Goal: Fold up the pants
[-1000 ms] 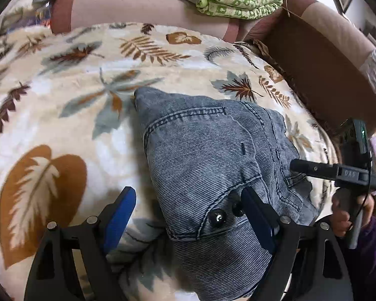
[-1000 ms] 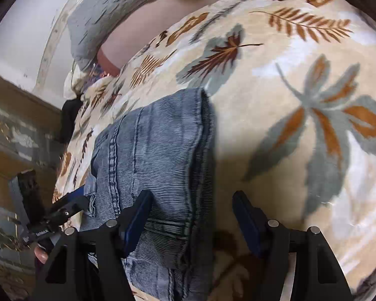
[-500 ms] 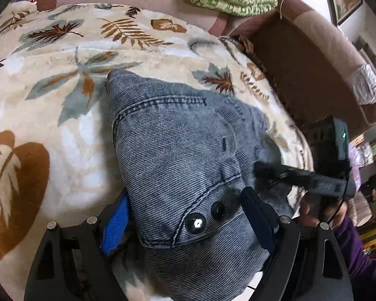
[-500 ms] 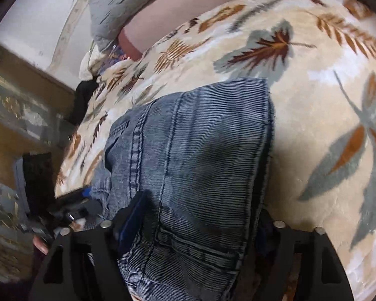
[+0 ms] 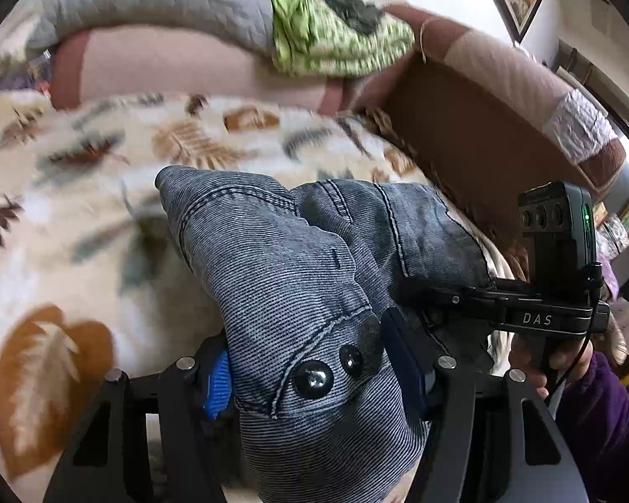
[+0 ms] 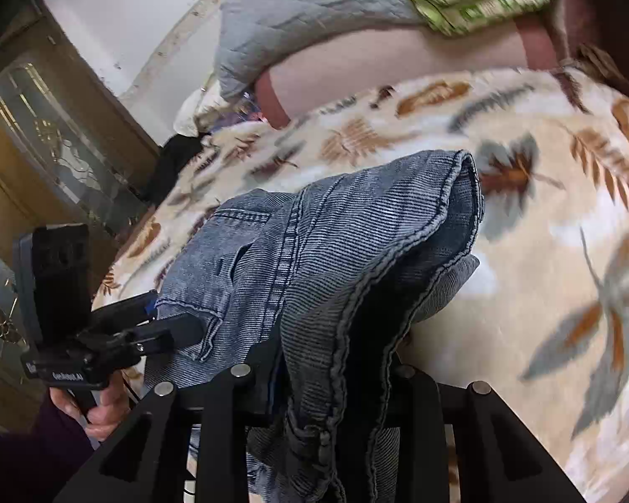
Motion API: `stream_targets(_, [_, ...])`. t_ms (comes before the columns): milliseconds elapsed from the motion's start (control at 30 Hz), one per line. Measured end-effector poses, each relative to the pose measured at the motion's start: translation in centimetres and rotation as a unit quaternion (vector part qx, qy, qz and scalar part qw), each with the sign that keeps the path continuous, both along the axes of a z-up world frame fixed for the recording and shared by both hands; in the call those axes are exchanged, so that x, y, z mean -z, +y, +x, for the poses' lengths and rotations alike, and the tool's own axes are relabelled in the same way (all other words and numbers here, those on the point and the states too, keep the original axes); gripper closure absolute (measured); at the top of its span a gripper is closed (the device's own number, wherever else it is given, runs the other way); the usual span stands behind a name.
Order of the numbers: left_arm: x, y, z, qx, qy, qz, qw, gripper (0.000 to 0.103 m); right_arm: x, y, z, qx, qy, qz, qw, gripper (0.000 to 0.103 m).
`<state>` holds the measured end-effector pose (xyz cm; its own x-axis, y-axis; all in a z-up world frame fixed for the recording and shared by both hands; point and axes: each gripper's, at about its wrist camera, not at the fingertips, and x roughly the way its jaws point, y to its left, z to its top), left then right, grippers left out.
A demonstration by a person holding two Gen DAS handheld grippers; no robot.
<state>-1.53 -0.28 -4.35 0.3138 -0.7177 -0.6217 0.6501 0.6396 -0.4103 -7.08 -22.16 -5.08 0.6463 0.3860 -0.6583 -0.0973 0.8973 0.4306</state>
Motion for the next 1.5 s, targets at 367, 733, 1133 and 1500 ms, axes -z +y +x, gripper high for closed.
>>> stream_targets(367, [1.1, 5.1, 7.8, -0.182, -0.007, 0.08, 0.98, 0.037, 3.0, 4.4, 9.7, -0.016, 0.036, 0.01, 0.999, 0.071])
stream_targets(733, [1.5, 4.5, 6.4, -0.247, -0.066, 0.195, 0.9469, 0.034, 1.6, 1.8, 7.8, 0.043, 0.048, -0.028, 0.997, 0.047])
stream_targets(1133, [-7.2, 5.6, -3.1, -0.308, -0.142, 0.191, 0.9212, 0.021, -8.6, 6.6, -4.5, 0.113, -0.114, -0.202, 0.966, 0.027])
stream_targets(1500, [-12.0, 8.1, -10.5, -0.359, -0.198, 0.184, 0.8934, 0.009, -10.2, 10.0, -10.4, 0.186, -0.218, -0.245, 0.926, 0.0])
